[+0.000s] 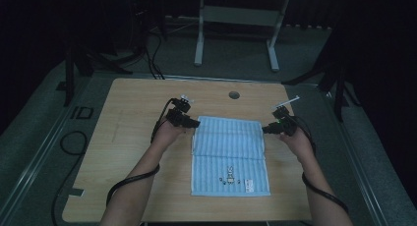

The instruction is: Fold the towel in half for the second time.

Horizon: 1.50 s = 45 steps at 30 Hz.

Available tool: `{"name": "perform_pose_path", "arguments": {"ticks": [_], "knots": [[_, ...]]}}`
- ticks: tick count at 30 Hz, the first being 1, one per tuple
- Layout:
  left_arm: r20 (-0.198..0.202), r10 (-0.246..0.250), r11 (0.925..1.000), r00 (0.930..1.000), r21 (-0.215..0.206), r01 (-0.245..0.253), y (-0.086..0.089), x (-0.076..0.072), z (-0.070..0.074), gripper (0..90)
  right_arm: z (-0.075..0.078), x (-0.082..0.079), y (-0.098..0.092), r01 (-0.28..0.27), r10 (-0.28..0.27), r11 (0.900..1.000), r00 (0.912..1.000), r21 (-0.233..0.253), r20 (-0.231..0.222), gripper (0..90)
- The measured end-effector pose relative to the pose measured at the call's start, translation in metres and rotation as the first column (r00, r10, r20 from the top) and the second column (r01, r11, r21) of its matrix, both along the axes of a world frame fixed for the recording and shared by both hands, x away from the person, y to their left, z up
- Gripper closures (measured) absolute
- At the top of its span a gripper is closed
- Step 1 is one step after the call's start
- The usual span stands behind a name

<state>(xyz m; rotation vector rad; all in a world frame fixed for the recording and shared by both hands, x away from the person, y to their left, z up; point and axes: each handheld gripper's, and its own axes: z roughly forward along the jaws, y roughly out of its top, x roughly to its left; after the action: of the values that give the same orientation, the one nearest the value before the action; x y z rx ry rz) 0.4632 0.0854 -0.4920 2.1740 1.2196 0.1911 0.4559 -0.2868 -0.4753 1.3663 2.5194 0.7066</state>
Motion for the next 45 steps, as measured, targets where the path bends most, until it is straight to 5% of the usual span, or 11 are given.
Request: {"name": "perform_pose_path", "arguments": {"ticks": [5,11,15,18,26,29,33,35,39,41,45], "knots": [[-0.021,0.015,0.9999,0.9997,-0.004,-0.015,-0.011,0.020,-0.005,42.1,-0.008,0.027,0.008,0.040,-0.040,0.999,0.9982,-0.015,-0.043,51.9],[-0.028,0.025,0.9997,0.9993,0.009,-0.025,-0.020,0.035,-0.020,42.1,-0.024,0.046,0.019,0.067,-0.073,0.993,0.9956,-0.094,-0.058,48.8],[-0.029,0.028,0.9992,0.9992,-0.027,-0.028,-0.025,0.041,-0.025,42.1,-0.030,0.055,0.022,0.089,-0.097,0.991,0.9924,-0.096,-0.076,50.5],[-0.048,0.020,0.9995,0.9987,0.026,-0.019,-0.030,0.044,-0.032,42.5,-0.033,0.058,0.025,0.097,-0.104,0.991,0.9911,-0.091,-0.083,52.4],[-0.063,0.015,0.9973,0.9979,0.073,-0.010,-0.032,0.047,-0.042,50.0,-0.046,0.062,0.029,0.084,-0.100,0.987,0.9888,-0.139,-0.111,61.7],[-0.027,0.000,0.9919,0.9996,0.127,0.003,-0.038,0.043,-0.042,56.6,-0.046,0.062,0.031,0.084,-0.099,0.987,0.9892,-0.136,-0.108,72.9],[-0.017,-0.044,0.9922,0.9989,0.116,0.046,-0.044,0.038,-0.043,79.4,-0.045,0.059,0.038,0.045,-0.062,0.986,0.9930,-0.160,-0.101,83.2],[-0.019,-0.032,0.9944,0.9993,0.100,0.034,-0.042,0.037,-0.039,85.9,-0.043,0.058,0.039,0.043,-0.059,0.986,0.9935,-0.162,-0.097,84.3],[0.029,-0.046,0.9986,0.9985,0.029,0.045,-0.032,0.035,-0.010,86.9,-0.022,0.058,0.036,0.046,-0.053,0.991,0.9968,-0.126,-0.059,84.4],[0.058,-0.043,0.9991,0.9974,-0.005,0.043,-0.027,0.035,0.011,86.9,-0.006,0.060,0.035,0.055,-0.059,0.992,0.9978,-0.113,-0.029,84.4],[0.161,-0.020,0.9998,0.9868,0.003,0.020,-0.016,0.034,0.060,86.9,0.040,0.064,0.038,0.061,-0.055,0.994,0.9965,-0.095,0.063,84.4]]}}
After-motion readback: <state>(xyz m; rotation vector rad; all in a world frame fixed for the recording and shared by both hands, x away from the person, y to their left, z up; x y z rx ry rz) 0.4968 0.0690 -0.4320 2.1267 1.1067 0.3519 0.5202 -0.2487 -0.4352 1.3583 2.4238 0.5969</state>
